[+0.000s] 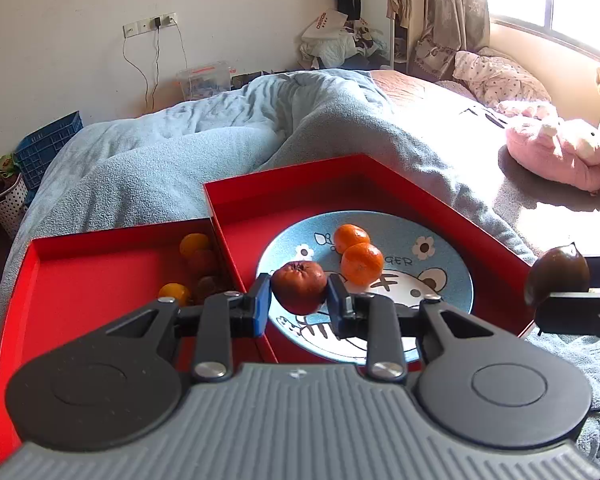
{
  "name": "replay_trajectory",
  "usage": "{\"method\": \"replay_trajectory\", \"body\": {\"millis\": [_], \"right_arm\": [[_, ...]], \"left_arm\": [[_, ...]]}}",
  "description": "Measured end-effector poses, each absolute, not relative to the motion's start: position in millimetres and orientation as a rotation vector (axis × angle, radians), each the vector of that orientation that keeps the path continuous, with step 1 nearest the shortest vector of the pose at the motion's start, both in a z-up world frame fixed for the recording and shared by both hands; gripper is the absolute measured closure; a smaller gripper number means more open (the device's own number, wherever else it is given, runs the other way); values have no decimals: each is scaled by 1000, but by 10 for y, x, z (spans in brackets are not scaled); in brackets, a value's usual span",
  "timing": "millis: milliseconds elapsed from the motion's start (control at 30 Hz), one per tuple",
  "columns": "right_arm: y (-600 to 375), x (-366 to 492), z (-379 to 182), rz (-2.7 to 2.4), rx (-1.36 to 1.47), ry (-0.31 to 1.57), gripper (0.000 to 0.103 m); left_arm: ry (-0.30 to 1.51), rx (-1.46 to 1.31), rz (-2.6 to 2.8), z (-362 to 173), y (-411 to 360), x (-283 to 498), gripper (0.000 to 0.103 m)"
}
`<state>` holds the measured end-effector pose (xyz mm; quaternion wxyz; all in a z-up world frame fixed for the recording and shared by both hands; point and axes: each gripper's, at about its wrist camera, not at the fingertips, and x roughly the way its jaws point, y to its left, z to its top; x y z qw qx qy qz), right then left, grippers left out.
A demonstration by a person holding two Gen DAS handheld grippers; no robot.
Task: Organize fruits
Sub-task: 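Carry the red tomato onto the tiger plate and open the left tool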
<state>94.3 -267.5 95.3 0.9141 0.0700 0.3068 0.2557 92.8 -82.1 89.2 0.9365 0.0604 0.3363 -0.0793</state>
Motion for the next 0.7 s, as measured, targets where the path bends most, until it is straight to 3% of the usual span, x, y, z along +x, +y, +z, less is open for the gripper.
{"method": "replay_trajectory", "body": {"millis": [700], "right_arm": [[-2854, 974, 791, 505, 171, 660, 63]], "left_arm": [[751, 147, -181, 572, -1278, 1272, 69]]}}
